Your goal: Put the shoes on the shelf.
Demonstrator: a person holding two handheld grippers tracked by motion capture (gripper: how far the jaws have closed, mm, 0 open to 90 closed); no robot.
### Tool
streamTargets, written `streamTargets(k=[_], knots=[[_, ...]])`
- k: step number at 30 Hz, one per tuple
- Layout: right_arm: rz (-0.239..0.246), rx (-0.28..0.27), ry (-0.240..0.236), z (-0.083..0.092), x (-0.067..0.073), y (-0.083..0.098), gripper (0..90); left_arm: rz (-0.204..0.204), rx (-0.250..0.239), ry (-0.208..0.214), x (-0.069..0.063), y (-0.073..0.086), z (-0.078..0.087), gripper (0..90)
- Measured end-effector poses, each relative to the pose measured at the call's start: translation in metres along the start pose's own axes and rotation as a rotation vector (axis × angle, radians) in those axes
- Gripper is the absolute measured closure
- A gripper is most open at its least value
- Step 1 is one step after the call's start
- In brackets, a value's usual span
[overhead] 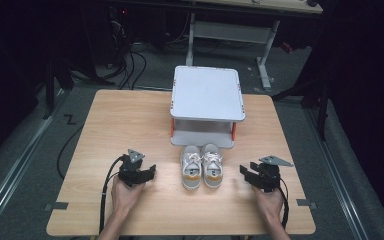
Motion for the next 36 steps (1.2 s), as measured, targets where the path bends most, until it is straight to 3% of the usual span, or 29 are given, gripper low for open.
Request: streamTargets(k=[2, 8, 13, 16, 21, 25, 26, 27, 36], knots=[[-0.006, 0.008, 0.057, -0.003, -0.011, 0.003, 47.3, -0.003, 0.002, 0.012, -0.006, -0.003, 0.003, 36.0], [0.011, 0.025, 0.114, -0.009, -0.021, 0.007, 46.4, -0.007, -0.001, 0.049, -0.018, -0.01, 0.011, 36.4], [0.025, 0.067, 0.168, -0.018, -0.025, 0.014, 43.5, -0.018, 0.032, 0.081, -0.034, -0.017, 0.02, 36.8], [0.026, 0.045, 0.168, -0.019, -0.025, 0.014, 42.9, -0.026, 0.035, 0.087, -0.041, -0.019, 0.023, 36.6], [0.031, 0.045, 0.158, -0.019, -0.025, 0.015, 40.4, -0.027, 0.011, 0.14, -0.061, -0.03, 0.035, 35.4], [0.035, 0.047, 0.154, -0.019, -0.024, 0.015, 40.2, -0.057, 0.007, 0.186, -0.088, -0.041, 0.045, 35.0], [0.035, 0.047, 0.154, -0.019, -0.024, 0.015, 40.2, -0.057, 0.007, 0.186, -0.088, -0.041, 0.045, 35.0], [0.036, 0.047, 0.154, -0.019, -0.024, 0.015, 40.2, -0.068, 0.011, 0.199, -0.099, -0.045, 0.047, 35.1], [0.036, 0.047, 0.154, -0.019, -0.024, 0.015, 40.2, -0.064, 0.05, 0.226, -0.134, -0.058, 0.034, 35.9]])
Point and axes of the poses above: each handheld gripper's, and its own axes: z roughly backward along the jaws, y roughly out of its underside, x roughly to its left, the point moved 5 cm from there along -z, roughly forward along the jaws, and after that the axes turned 2 degrees about -y, right-handed, at the moved point
